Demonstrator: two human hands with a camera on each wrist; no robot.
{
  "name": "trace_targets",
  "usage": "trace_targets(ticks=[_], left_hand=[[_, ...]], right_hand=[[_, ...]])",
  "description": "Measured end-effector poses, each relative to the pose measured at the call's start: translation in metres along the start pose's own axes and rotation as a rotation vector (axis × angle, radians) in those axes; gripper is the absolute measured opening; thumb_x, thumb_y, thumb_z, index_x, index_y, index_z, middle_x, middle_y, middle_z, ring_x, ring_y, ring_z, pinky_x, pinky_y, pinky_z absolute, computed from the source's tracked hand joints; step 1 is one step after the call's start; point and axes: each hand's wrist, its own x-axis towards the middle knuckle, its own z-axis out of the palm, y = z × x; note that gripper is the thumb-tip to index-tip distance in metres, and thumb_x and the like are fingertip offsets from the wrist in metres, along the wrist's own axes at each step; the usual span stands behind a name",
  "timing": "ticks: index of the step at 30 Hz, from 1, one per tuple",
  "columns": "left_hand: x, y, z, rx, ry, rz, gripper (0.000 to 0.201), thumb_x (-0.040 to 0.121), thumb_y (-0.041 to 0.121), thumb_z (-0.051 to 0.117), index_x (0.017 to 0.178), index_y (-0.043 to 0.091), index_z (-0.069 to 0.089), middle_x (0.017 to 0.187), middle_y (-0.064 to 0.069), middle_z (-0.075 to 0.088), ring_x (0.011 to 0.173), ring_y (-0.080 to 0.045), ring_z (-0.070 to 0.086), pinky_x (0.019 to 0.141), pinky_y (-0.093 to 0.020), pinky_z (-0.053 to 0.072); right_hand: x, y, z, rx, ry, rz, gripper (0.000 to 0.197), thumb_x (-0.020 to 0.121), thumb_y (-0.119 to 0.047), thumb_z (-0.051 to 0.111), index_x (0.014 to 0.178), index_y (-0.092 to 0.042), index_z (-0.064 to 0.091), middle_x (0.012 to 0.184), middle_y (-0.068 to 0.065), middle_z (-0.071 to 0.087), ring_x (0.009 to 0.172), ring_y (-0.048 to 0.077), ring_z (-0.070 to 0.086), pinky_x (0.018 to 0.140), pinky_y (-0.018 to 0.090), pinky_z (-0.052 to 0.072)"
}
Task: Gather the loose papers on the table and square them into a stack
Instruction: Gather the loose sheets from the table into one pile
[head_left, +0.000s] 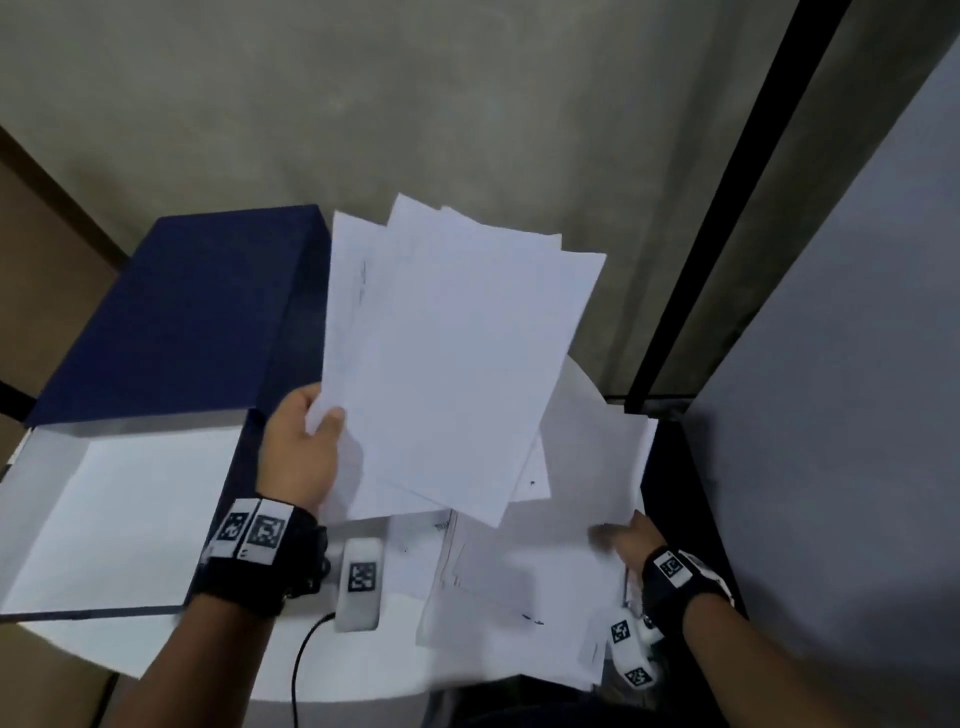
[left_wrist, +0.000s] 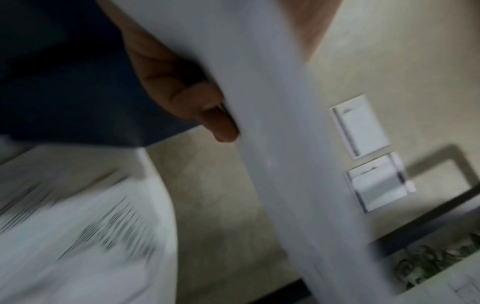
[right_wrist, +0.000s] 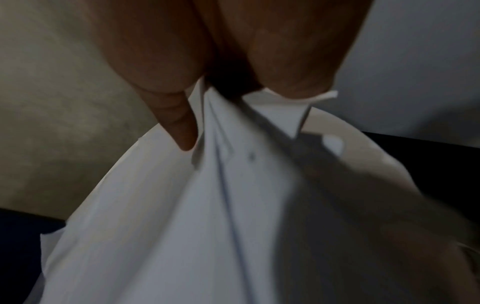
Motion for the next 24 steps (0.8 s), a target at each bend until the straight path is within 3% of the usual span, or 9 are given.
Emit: trace_targets(ticks=[3, 5, 8, 10, 12, 14, 17, 20, 24], left_hand=[[-0.016, -0.047, 0.041, -0.156, -0.256, -0.168, 0.035, 0.088, -0.009, 0.055, 0.119, 0.006, 0.052, 0.113, -0.008, 0.060, 0.099, -0.021, 0.056, 0.082, -0.028, 0.046], [-0.025, -0.088, 0.069, -0.121, -0.493, -0.307, 0.054, 0.082, -0.014, 0.058, 0.129, 0.009, 0.043, 0.123, -0.009, 0.057, 0.108, -0.021, 0.055, 0.090, -0.033, 0.047], [-0.035, -0.138, 0.104, 0.103, -0.708, -0.395, 0.067, 0.078, 0.001, 0.061, 0.138, 0.016, 0.035, 0.136, -0.016, 0.050, 0.116, -0.026, 0.053, 0.097, -0.035, 0.046], [-0.041, -0.155, 0.120, 0.260, -0.752, -0.365, 0.070, 0.081, 0.008, 0.059, 0.144, 0.021, 0.030, 0.141, -0.014, 0.046, 0.126, -0.028, 0.049, 0.100, -0.031, 0.044], [-0.047, -0.155, 0.131, 0.291, -0.835, -0.324, 0.068, 0.083, 0.013, 0.059, 0.144, 0.023, 0.031, 0.136, -0.007, 0.051, 0.126, -0.027, 0.050, 0.101, -0.030, 0.044], [-0.053, -0.151, 0.140, 0.340, -0.919, -0.283, 0.048, 0.087, 0.024, 0.060, 0.132, 0.019, 0.043, 0.121, 0.000, 0.059, 0.114, -0.023, 0.057, 0.094, -0.029, 0.046], [-0.048, -0.144, 0.134, 0.543, -0.770, -0.176, 0.018, 0.093, 0.037, 0.050, 0.096, 0.020, 0.054, 0.094, 0.002, 0.063, 0.087, -0.018, 0.056, 0.075, -0.025, 0.041], [-0.028, -0.159, 0.113, 0.568, -0.486, -0.257, 0.024, 0.091, 0.032, 0.051, 0.109, 0.020, 0.060, 0.112, -0.005, 0.067, 0.098, -0.024, 0.061, 0.087, -0.028, 0.048], [-0.002, -0.179, 0.086, 0.440, -0.242, -0.525, 0.049, 0.085, 0.021, 0.061, 0.131, 0.011, 0.049, 0.136, -0.019, 0.047, 0.125, -0.035, 0.047, 0.106, -0.039, 0.040]], right_hand=[[-0.003, -0.003, -0.003, 0.063, -0.039, 0.038, 0.034, 0.086, 0.001, 0.064, 0.117, 0.014, 0.056, 0.084, 0.013, 0.064, 0.078, 0.027, 0.060, 0.077, 0.041, 0.049], [-0.008, -0.007, -0.006, 0.131, -0.013, 0.103, 0.045, 0.096, -0.023, 0.054, 0.129, 0.006, 0.050, 0.107, 0.011, 0.058, 0.098, 0.026, 0.055, 0.094, 0.041, 0.044], [-0.005, 0.000, -0.013, 0.307, -0.059, 0.152, 0.060, 0.094, -0.059, 0.040, 0.129, -0.013, 0.055, 0.125, 0.010, 0.057, 0.120, 0.029, 0.053, 0.104, 0.040, 0.038], [-0.002, 0.006, -0.010, 0.414, -0.132, 0.172, 0.060, 0.081, -0.069, 0.053, 0.120, -0.024, 0.063, 0.125, 0.002, 0.062, 0.119, 0.026, 0.055, 0.109, 0.042, 0.037], [0.002, 0.011, -0.009, 0.314, -0.146, 0.100, 0.059, 0.070, -0.055, 0.077, 0.119, -0.024, 0.064, 0.125, 0.000, 0.065, 0.117, 0.023, 0.059, 0.110, 0.046, 0.039], [0.000, 0.012, -0.007, 0.124, -0.113, 0.000, 0.032, 0.074, -0.022, 0.082, 0.102, -0.022, 0.067, 0.119, 0.006, 0.068, 0.108, 0.027, 0.064, 0.104, 0.049, 0.045], [-0.002, 0.010, -0.007, 0.005, -0.074, -0.038, 0.028, 0.079, 0.002, 0.072, 0.098, -0.018, 0.066, 0.109, 0.009, 0.068, 0.102, 0.029, 0.063, 0.102, 0.048, 0.046], [0.002, 0.013, -0.008, -0.058, -0.051, -0.042, 0.036, 0.081, 0.004, 0.069, 0.116, -0.004, 0.062, 0.104, 0.010, 0.066, 0.099, 0.028, 0.062, 0.100, 0.044, 0.047], [0.004, 0.011, -0.007, -0.100, -0.036, -0.044, 0.036, 0.080, 0.001, 0.071, 0.115, -0.004, 0.063, 0.105, 0.011, 0.067, 0.100, 0.029, 0.064, 0.099, 0.045, 0.048]])
